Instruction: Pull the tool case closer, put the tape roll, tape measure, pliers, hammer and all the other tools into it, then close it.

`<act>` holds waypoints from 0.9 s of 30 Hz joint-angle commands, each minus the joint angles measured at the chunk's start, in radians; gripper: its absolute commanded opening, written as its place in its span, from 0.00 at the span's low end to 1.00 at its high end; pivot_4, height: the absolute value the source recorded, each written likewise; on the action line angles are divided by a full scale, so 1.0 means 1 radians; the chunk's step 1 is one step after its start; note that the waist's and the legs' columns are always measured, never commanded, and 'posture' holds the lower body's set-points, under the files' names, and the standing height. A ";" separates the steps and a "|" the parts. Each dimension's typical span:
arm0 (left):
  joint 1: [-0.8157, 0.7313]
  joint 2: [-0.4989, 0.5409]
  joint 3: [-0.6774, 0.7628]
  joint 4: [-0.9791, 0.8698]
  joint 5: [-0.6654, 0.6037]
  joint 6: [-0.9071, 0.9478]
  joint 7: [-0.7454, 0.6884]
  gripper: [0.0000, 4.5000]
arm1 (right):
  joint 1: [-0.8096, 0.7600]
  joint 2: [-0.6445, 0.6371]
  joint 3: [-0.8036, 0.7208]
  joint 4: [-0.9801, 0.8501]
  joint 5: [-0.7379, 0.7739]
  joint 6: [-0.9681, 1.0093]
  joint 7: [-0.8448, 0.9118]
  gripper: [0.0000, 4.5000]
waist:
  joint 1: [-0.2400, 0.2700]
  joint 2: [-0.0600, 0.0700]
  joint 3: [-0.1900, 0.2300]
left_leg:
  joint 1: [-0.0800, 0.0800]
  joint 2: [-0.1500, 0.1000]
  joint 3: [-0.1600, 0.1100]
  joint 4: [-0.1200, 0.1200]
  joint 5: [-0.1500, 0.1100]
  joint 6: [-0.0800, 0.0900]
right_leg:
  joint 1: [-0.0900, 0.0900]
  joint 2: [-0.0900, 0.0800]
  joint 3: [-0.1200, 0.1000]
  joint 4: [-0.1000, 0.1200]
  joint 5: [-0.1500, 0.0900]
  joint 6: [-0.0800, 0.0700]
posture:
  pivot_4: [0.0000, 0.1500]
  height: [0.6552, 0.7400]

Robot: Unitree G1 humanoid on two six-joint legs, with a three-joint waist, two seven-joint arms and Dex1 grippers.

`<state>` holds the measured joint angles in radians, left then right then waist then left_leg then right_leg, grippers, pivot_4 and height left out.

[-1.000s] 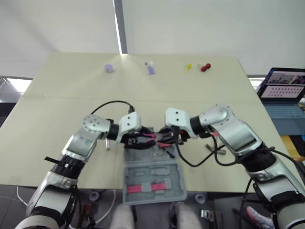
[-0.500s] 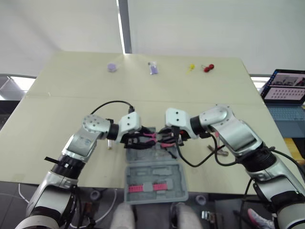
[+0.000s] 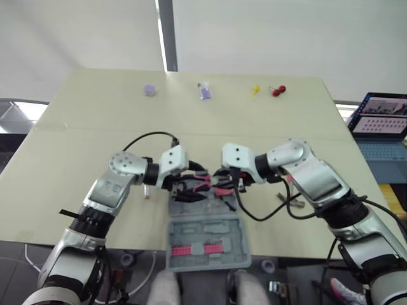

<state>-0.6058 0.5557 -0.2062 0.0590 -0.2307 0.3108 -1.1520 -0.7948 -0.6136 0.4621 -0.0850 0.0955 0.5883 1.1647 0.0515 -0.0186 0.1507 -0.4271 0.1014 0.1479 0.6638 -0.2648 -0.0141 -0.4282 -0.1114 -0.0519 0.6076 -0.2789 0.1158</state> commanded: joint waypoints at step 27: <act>0.969 0.025 0.530 -0.389 -0.192 -0.321 0.123 1.00 | 0.081 -0.052 -0.030 -0.046 -0.022 -0.129 0.069 0.21 | -0.028 0.002 0.001 | 0.002 0.000 -0.001 -0.001 -0.005 0.004 | 0.000 -0.002 0.000 0.000 -0.008 -0.014 | 1.00 1.00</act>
<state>0.3570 0.5870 0.3004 -0.3275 -0.4223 0.0310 -1.0355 -0.7024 -0.6661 0.4360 -0.0812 0.0752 0.4602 1.2332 0.0234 -0.0164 0.1521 -0.4249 0.1018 0.1473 0.6632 -0.2702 -0.0106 -0.4282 -0.1139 -0.0521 0.6079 -0.2872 0.1008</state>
